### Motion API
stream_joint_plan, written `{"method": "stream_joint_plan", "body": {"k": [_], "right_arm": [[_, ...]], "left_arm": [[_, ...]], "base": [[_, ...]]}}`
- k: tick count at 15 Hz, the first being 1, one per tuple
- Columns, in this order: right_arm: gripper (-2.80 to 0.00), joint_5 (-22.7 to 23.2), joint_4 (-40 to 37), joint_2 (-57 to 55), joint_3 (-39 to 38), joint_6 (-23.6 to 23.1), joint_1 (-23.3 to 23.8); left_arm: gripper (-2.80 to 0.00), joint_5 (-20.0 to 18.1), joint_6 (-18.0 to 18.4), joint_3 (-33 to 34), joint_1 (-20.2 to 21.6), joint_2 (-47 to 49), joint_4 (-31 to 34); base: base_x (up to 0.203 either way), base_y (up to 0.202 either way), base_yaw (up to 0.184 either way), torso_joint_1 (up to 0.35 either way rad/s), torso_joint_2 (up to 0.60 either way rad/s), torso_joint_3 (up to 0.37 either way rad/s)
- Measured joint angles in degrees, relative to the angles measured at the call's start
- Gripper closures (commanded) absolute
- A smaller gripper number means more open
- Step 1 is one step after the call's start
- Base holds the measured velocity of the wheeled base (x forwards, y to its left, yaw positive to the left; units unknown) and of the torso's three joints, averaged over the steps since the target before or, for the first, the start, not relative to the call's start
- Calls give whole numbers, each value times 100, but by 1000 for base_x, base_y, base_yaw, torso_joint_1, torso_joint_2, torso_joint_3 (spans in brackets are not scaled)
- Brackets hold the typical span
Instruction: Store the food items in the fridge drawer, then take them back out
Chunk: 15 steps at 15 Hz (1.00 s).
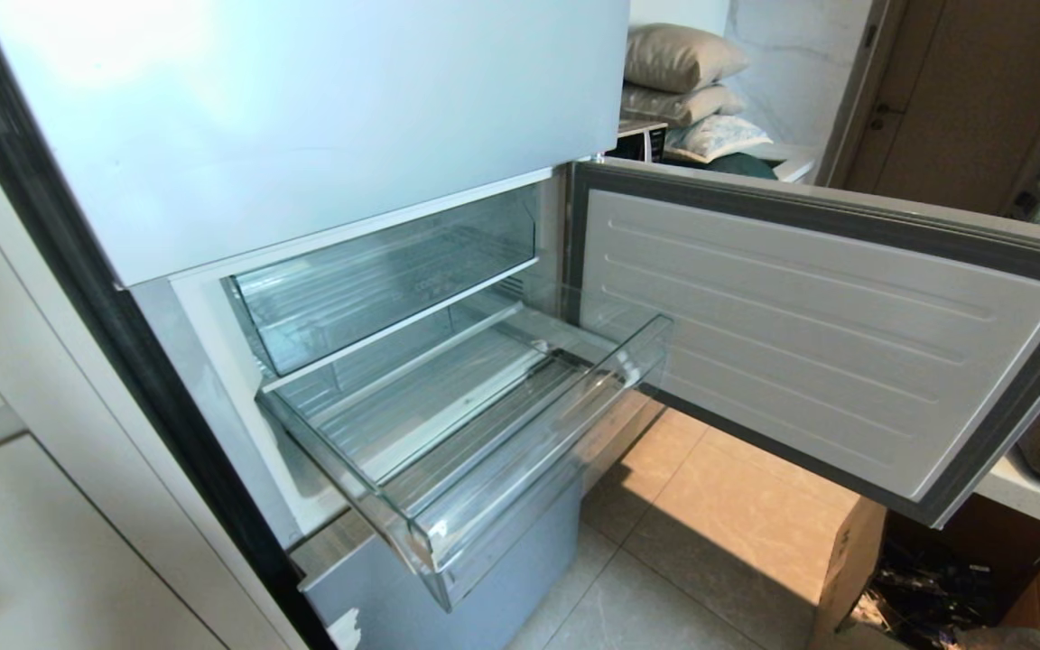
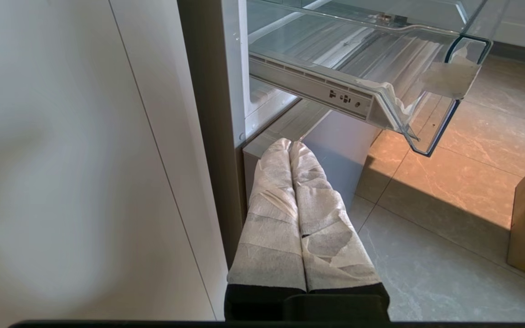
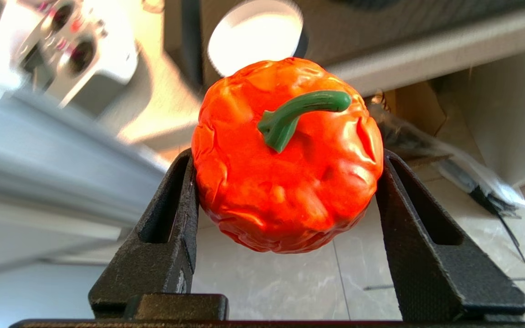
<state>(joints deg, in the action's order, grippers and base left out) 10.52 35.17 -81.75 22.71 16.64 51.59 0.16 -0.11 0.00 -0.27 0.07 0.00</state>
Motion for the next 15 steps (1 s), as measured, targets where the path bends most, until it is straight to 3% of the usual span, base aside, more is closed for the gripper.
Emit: {"method": "stream_joint_plan", "body": {"k": [7,11,15], "right_arm": [[0,-193,212,-2285,1874,-13,38],[0,-671,225,-3283,2851,-30,-280],[0,-713,217,-3927,3459,-35,-586]], "left_arm": [[0,-1,0,0,0,0,0],[0,0,-1,0,0,0,0],[0,0,0,0,0,0,0]], "base": [[0,0,0,0,0,0],[0,0,0,0,0,0],[0,0,0,0,0,0]]}}
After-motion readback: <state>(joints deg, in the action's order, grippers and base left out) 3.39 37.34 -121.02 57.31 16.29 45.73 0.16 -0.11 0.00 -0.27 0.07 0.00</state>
